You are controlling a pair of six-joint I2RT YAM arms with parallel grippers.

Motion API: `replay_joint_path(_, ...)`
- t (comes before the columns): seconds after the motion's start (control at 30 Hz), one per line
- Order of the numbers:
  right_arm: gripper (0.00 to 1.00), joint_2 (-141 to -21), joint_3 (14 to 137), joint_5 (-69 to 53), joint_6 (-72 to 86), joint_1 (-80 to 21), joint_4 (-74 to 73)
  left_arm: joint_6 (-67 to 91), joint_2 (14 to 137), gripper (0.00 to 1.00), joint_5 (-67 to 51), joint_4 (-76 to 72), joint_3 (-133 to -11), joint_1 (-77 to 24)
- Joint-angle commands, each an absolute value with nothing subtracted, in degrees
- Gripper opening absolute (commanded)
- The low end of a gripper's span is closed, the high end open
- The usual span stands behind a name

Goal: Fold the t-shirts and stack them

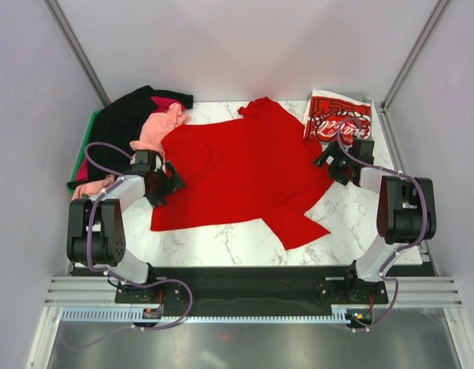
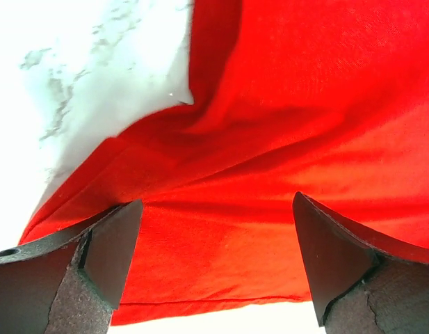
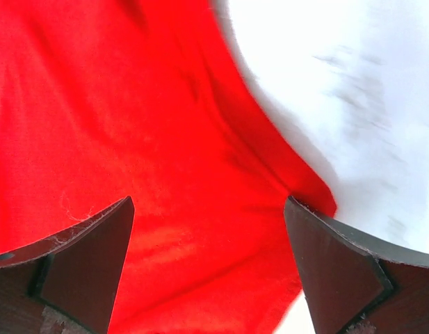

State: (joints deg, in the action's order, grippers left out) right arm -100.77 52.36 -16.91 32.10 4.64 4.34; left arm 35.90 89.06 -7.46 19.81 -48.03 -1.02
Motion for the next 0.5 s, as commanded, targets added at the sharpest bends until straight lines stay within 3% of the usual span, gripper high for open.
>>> replay_joint_path(0.0,0.98,-98.98,46.94,-13.53,32.61,8.08,-3.78,36.21,88.33,0.98,-3.15,23.99,-47.28,-0.09)
replay_joint_path(0.2,0.98,-90.38,51.66,-19.78,29.80,4.58,-6.32,33.93,81.05,0.96,-4.05,26.10,-48.77,-3.15)
replay_joint_path(0.33,0.98,-83.34,57.82,-14.69,26.90,-1.74,-14.66,34.80,72.89,0.97,-0.27,33.20,-51.15,-6.68)
replay_joint_path(0.47,0.98,-74.46,55.73,-7.49,29.87,-3.16,-23.96,39.36,62.71,0.97,4.04,36.38,-47.04,-6.59)
